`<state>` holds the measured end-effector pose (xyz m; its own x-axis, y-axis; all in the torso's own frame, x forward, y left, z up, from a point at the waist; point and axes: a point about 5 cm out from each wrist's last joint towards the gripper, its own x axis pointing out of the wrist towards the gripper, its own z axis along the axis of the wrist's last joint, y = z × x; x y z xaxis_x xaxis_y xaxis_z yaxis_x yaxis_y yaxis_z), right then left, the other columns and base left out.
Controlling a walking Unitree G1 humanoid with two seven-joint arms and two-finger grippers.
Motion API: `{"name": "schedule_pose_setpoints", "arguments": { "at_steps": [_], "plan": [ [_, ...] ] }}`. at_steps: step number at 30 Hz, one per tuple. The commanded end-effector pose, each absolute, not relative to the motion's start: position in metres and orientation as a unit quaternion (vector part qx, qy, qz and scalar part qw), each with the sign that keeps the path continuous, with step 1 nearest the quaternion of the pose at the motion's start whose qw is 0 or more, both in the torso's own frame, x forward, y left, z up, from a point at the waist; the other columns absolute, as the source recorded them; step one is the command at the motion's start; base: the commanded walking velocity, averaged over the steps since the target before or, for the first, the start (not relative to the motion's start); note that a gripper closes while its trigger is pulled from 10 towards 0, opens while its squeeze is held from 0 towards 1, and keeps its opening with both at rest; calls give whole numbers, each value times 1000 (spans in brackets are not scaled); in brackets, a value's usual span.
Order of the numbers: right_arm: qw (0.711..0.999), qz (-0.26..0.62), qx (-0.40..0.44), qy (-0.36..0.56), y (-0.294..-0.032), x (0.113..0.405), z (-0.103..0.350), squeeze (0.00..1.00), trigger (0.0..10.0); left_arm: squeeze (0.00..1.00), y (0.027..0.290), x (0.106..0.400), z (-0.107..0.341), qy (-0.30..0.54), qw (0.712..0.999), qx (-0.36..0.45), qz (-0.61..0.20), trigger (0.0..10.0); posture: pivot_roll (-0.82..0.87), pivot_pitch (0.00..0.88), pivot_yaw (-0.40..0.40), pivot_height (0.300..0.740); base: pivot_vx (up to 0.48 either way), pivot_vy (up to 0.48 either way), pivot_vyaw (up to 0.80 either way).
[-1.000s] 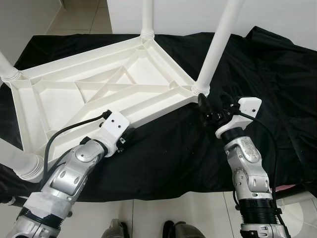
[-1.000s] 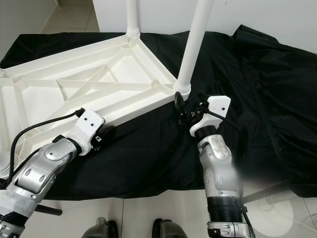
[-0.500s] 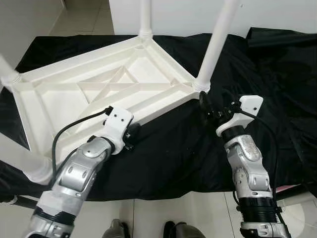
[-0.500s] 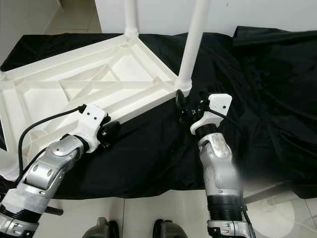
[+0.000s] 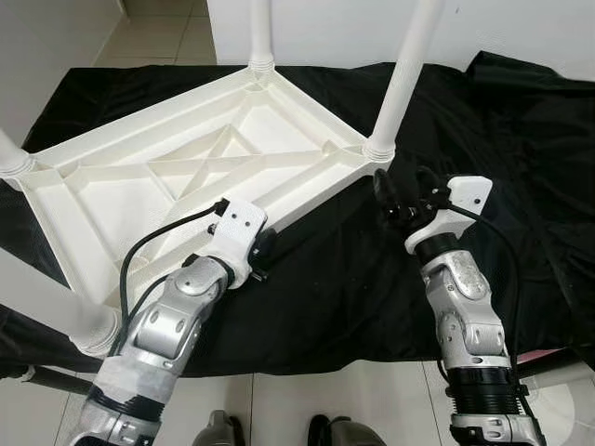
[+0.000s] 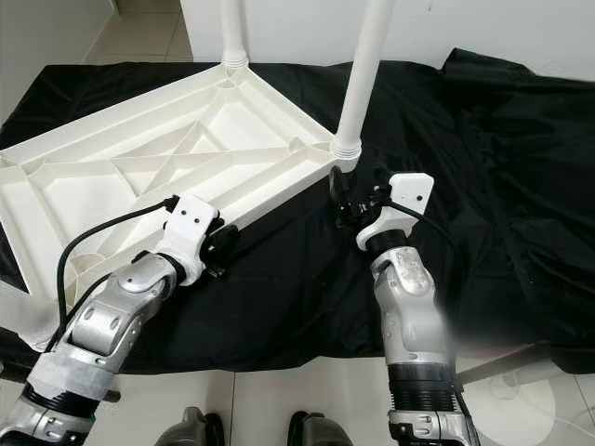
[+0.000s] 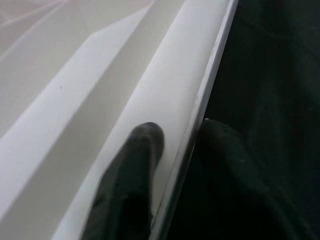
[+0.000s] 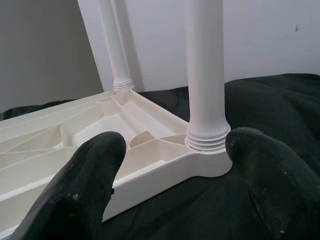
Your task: Building children table
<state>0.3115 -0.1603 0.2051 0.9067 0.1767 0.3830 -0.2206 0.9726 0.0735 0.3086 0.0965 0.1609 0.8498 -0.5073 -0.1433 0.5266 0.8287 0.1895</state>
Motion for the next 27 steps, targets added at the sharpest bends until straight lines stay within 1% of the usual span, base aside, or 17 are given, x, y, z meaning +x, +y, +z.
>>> {"name": "schedule_pose_setpoints", "arguments": {
  "at_steps": [1, 3, 5, 6, 11, 13, 15, 16, 17, 19, 20, 21, 22, 24, 25, 27],
  "plan": [
    [976, 103, 59, -183, -158, 312, 202, 0, 10000, 1000, 100, 304, 144, 76, 956, 102, -265, 10000, -43, 156, 13, 740, 0, 0, 0],
    [977, 104, 60, -178, -155, 312, 199, 0, 10000, 1000, 99, 293, 150, 30, 948, 110, -298, 10000, -31, 151, 3, 740, 0, 0, 0],
    [977, 104, 60, -178, -155, 312, 199, 0, 10000, 1000, 99, 293, 150, 30, 948, 110, -298, 10000, -31, 151, 3, 740, 0, 0, 0],
    [977, 106, 59, -175, -154, 312, 197, 0, 10000, 0, 97, 287, 157, -7, 943, 118, -311, 10000, -28, 148, 0, 740, 0, 0, 0],
    [977, 110, 56, -173, -153, 313, 196, 0, 10000, 0, 99, 276, 164, -32, 939, 91, -330, 10000, -28, 148, 0, 740, 0, 0, 0],
    [977, 113, 53, -173, -151, 316, 197, 0, 10000, 0, 107, 255, 163, -33, 929, 88, -359, 10000, -4, 136, -15, 740, 0, 0, 0],
    [977, 113, 53, -173, -151, 316, 197, 0, 10000, 0, 107, 255, 163, -33, 929, 88, -359, 10000, -4, 136, -15, 740, 0, 0, 0],
    [977, 115, 53, -173, -150, 318, 197, 0, 10000, 0, 112, 239, 163, -21, 916, 78, -394, 10000, 9, 139, -23, 740, 0, 0, 0],
    [977, 115, 53, -173, -150, 318, 197, 0, 10000, 0, 112, 239, 163, -21, 916, 78, -394, 10000, 9, 139, -23, 740, 0, 0, 0],
    [976, 119, 52, -173, -147, 321, 197, 0, 10000, 0, 121, 215, 166, 6, 891, 52, -451, 10000, 22, 142, -30, 740, 0, 0, 0],
    [976, 120, 52, -173, -145, 322, 198, 0, 10000, 0, 126, 209, 169, 6, 886, 45, -461, 10000, 33, 145, -33, 740, 0, 0, 0],
    [976, 120, 52, -173, -145, 322, 198, 0, 10000, 0, 126, 209, 169, 6, 886, 45, -461, 10000, 33, 145, -33, 740, 0, 0, 0],
    [976, 121, 54, -173, -143, 323, 198, 0, 10000, 0, 133, 207, 170, 1, 891, 46, -452, 10000, 33, 145, -33, 740, 0, 0, 0],
    [976, 121, 54, -173, -143, 323, 198, 0, 10000, 0, 133, 207, 170, 1, 891, 46, -452, 10000, 33, 145, -33, 740, 0, 0, 0],
    [976, 123, 55, -173, -140, 325, 198, 0, 10000, 0, 141, 205, 168, 9, 892, 60, -447, 10000, 37, 149, -37, 740, 0, 0, 0],
    [976, 123, 55, -173, -140, 325, 198, 0, 10000, 0, 141, 205, 168, 9, 892, 60, -447, 10000, 37, 149, -37, 740, 0, 0, 0]
  ]
}}
